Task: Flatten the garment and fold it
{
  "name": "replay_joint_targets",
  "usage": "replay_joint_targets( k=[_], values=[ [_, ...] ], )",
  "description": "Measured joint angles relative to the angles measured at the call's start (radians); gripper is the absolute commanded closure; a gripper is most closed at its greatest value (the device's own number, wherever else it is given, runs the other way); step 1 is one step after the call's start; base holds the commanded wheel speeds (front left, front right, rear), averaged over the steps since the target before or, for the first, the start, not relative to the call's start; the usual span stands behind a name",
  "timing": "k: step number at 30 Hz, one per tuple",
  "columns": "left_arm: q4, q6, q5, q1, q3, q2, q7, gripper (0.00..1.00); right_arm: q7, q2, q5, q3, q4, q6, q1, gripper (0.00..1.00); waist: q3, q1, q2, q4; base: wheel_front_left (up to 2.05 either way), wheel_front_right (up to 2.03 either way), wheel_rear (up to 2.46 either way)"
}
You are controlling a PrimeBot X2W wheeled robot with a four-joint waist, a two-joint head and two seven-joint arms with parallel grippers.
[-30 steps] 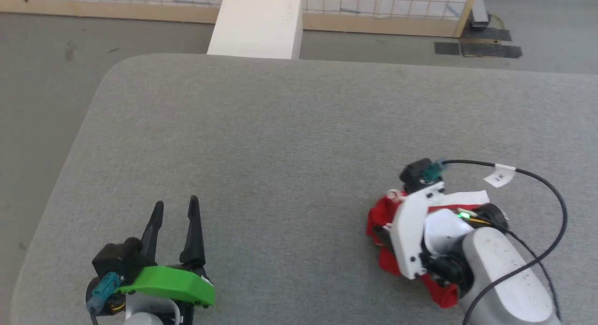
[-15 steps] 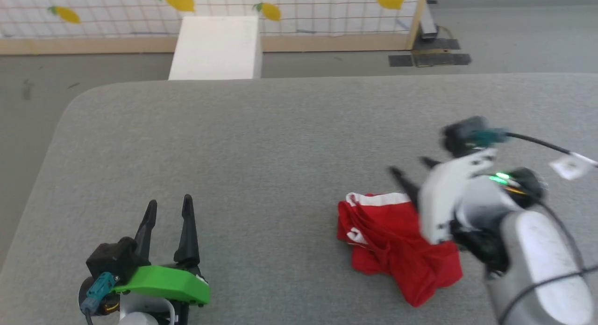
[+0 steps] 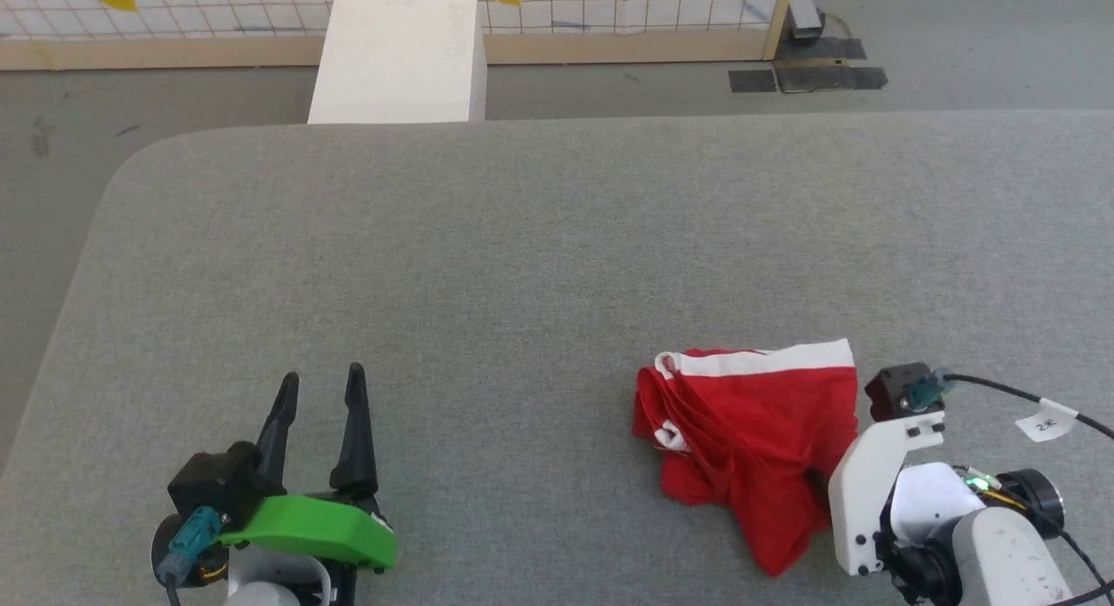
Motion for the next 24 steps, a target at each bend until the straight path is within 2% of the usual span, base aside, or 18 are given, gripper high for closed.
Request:
replay_joint_targets(
  k=[7, 8, 9, 10, 11, 14, 15, 20, 24],
  values=[
    [0.01, 0.0, 0.0, -0.003, -0.005, 0.0, 0.0, 0.0, -0.033, -0.005, -0.026, 0.017, 0.066, 0.0, -0.021, 0.0, 0.011, 0.0, 0.0, 0.02, 0.0, 0.0, 0.0],
    [0.011, 0.0, 0.0, -0.003, -0.005, 0.0, 0.0, 0.0, -0.038, -0.007, -0.026, 0.019, 0.076, 0.0, -0.027, 0.51, 0.011, -0.0001, 0.0, 0.023, 0.0, 0.0, 0.0],
    [0.012, 0.0, 0.0, -0.003, -0.006, 0.0, 0.0, 0.0, -0.043, -0.01, -0.026, 0.022, 0.085, 0.0, -0.032, 0.66, 0.01, 0.0, 0.0, 0.025, 0.0, 0.0, 0.0],
    [0.012, 0.0, 0.0, -0.003, -0.006, 0.0, 0.0, 0.0, -0.046, -0.014, -0.026, 0.026, 0.09, 0.0, -0.036, 0.87, 0.01, 0.0, 0.0, 0.026, 0.0, 0.0, 0.0],
    [0.012, 0.0, 0.0, -0.003, -0.007, 0.0, 0.0, 0.0, -0.051, -0.021, -0.026, 0.034, 0.1, 0.0, -0.043, 1.0, 0.008, 0.0, 0.0, 0.027, 0.0, 0.0, 0.0],
    [0.013, 0.0, 0.0, -0.003, -0.011, 0.0, 0.0, 0.0, -0.065, -0.034, -0.023, 0.052, 0.114, 0.001, -0.058, 1.0, 0.005, 0.0, 0.0, 0.029, 0.0, 0.0, 0.0],
    [0.011, 0.001, 0.0, -0.002, -0.013, -0.001, 0.0, 0.0, -0.066, -0.069, -0.004, 0.097, 0.118, 0.001, -0.069, 1.0, -0.001, 0.0, 0.0, 0.025, 0.0, 0.0, 0.0],
    [-0.015, 0.013, -0.001, 0.009, 0.009, 0.004, 0.0, 0.0, -0.038, -0.15, 0.051, 0.243, 0.114, 0.0, -0.133, 1.0, -0.006, 0.0, 0.0, -0.018, 0.0, 0.0, 0.0],
    [-0.044, 0.023, -0.007, 0.025, 0.03, 0.015, 0.0, 0.0, -0.013, -0.204, 0.136, 0.385, 0.115, 0.0, -0.243, 1.0, -0.008, 0.0, 0.0, -0.082, 0.0, 0.0, 0.0]
  ],
)
